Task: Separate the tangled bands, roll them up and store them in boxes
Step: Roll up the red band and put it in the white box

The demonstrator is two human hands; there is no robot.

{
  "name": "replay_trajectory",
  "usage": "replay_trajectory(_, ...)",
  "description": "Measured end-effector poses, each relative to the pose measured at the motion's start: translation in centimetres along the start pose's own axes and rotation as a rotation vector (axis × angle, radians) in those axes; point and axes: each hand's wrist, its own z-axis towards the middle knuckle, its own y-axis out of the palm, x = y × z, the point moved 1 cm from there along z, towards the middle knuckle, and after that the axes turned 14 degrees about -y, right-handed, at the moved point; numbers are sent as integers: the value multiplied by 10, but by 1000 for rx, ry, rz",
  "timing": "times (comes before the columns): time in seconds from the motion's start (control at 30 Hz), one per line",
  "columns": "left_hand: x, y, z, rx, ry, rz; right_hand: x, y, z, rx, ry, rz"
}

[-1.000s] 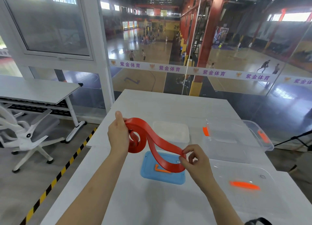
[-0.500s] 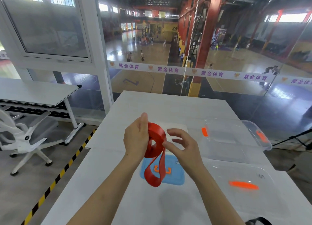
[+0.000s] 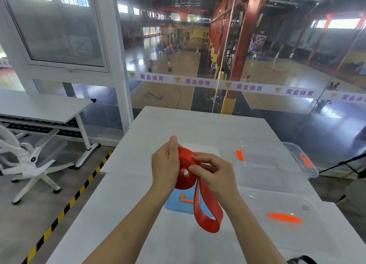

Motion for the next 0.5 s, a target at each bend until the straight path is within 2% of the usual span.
replay_trajectory(0.33,3,-3,3,84,-378,-474,14,6,-21,86,21,18)
replay_trajectory(0.43,2,-3,7,8,-409,-455,14,6,-26,126,29,31)
replay_trajectory(0.5,-1,-3,11,-26,-343,-345,14,4,-24,143,25,19)
